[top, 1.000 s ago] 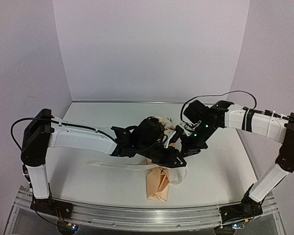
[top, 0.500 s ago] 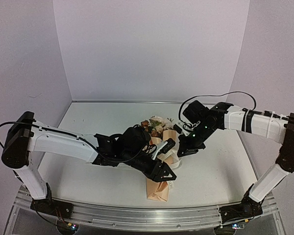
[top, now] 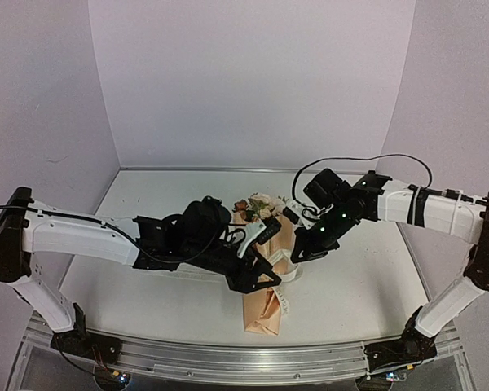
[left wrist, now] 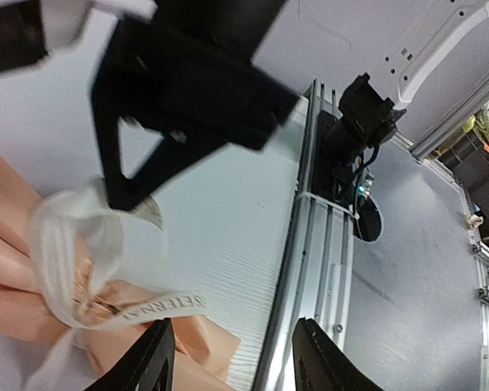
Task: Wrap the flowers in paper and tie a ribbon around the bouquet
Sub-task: Cross the half-tied ribbon over the folded bouquet.
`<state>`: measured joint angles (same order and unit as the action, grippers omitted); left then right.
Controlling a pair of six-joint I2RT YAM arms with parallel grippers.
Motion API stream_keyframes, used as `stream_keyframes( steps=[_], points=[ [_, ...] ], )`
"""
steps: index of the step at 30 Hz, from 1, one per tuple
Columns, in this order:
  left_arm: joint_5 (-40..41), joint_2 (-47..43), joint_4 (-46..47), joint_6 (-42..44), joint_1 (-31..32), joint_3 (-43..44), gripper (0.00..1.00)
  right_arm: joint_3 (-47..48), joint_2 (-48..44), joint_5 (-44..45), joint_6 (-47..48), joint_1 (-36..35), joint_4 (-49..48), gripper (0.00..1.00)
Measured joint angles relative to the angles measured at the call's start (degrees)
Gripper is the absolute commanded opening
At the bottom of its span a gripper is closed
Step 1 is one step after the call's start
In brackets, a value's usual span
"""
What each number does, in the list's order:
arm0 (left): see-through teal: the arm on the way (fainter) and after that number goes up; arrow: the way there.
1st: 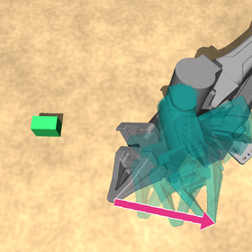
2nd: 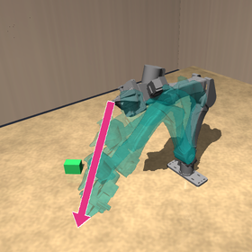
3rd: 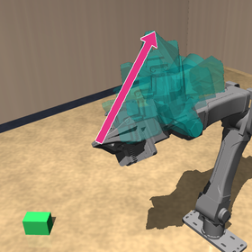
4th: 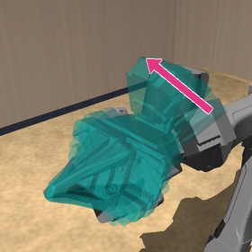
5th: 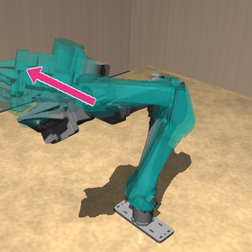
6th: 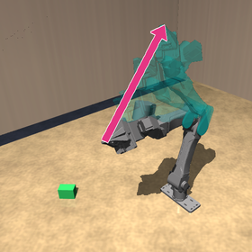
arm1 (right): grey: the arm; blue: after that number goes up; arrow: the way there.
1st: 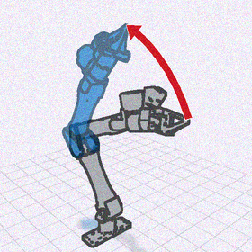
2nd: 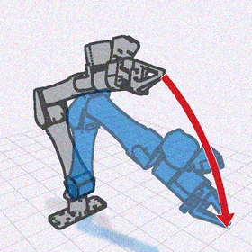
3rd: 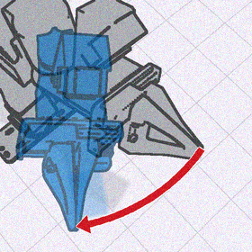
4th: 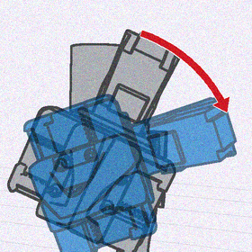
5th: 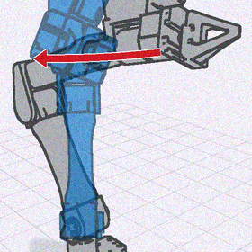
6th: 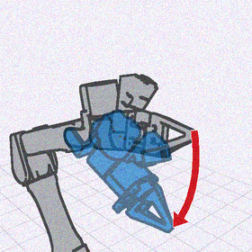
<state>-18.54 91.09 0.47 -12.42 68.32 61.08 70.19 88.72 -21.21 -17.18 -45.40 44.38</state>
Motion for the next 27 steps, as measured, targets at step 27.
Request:
stream_keyframes(
  steps=[27],
  points=[
    [-8.10, 9.59, 8.59, 32.15, -9.14, 0.74, 0.42, -6.16, -3.07, 0.98, 5.74, -4.53, -11.12, 0.00]
  ],
)
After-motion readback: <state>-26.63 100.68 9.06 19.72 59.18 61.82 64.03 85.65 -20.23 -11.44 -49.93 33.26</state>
